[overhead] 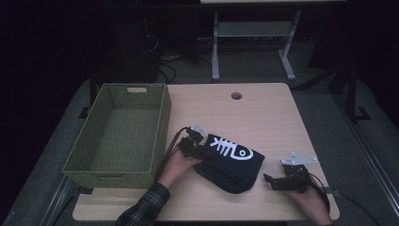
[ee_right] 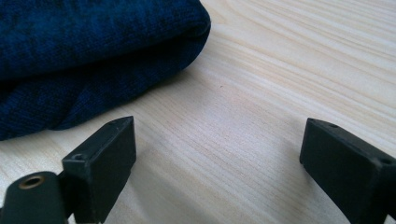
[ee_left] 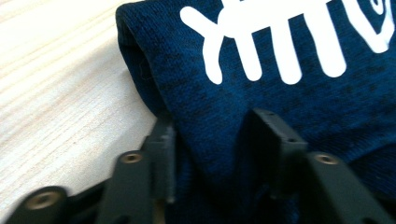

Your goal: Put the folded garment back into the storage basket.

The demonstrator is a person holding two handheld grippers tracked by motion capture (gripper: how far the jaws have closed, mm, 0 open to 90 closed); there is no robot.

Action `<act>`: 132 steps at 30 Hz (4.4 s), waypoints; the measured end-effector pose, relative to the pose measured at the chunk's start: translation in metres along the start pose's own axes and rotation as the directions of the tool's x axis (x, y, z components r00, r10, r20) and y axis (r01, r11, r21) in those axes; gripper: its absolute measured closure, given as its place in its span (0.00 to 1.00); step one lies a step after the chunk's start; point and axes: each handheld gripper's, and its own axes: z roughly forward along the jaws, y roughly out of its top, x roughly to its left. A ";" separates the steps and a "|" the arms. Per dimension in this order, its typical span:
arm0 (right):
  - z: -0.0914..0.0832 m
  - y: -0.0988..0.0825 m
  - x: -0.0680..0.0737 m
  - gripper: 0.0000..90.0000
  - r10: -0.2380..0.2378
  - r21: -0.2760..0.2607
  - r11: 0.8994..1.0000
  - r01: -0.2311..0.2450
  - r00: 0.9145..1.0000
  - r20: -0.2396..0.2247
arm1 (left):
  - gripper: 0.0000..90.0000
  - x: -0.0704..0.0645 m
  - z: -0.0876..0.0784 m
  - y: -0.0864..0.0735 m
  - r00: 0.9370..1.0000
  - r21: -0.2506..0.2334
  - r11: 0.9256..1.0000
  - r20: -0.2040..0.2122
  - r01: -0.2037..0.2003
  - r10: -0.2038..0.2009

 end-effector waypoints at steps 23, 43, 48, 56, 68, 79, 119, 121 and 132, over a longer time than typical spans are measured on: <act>0.000 0.000 0.000 0.12 0.004 0.001 1.000 -0.004 1.000 -0.005 | 0.87 -0.022 -0.032 0.030 1.000 0.057 0.998 0.004 0.027 -0.027; 0.000 0.000 0.001 0.12 0.003 0.000 1.000 -0.003 1.000 -0.003 | 0.87 -0.041 -0.081 0.063 0.999 0.064 0.997 0.021 -0.032 0.031; 0.000 0.000 0.001 0.12 0.003 0.000 1.000 -0.003 1.000 -0.003 | 0.87 -0.047 -0.092 0.072 0.998 0.074 0.995 0.019 -0.066 0.064; 0.000 0.000 0.001 0.12 0.004 -0.001 1.000 -0.004 1.000 -0.003 | 0.87 -0.052 -0.110 0.085 0.996 0.075 0.993 0.013 -0.087 0.086; 0.000 0.000 0.001 0.12 0.004 -0.001 1.000 -0.004 1.000 -0.003 | 0.88 -0.051 -0.132 0.092 0.997 0.063 0.995 0.014 -0.079 0.078; 0.000 0.000 0.001 0.12 0.004 -0.001 1.000 -0.004 1.000 -0.002 | 0.88 -0.049 -0.165 0.093 0.998 0.037 0.997 -0.011 -0.068 0.069; 0.000 0.000 0.000 0.12 0.008 0.000 1.000 -0.008 1.000 0.003 | 0.88 -0.017 -0.314 0.054 0.981 -0.042 0.998 -0.185 0.055 -0.062; 0.000 0.001 0.000 0.12 0.008 0.000 1.000 -0.008 1.000 0.003 | 0.88 -0.015 -0.322 0.050 0.979 -0.054 0.997 -0.193 0.063 -0.072; 0.001 0.001 0.000 0.12 0.009 -0.001 1.000 -0.009 1.000 0.004 | 0.88 0.004 -0.358 0.021 0.956 -0.128 0.982 -0.241 0.137 -0.165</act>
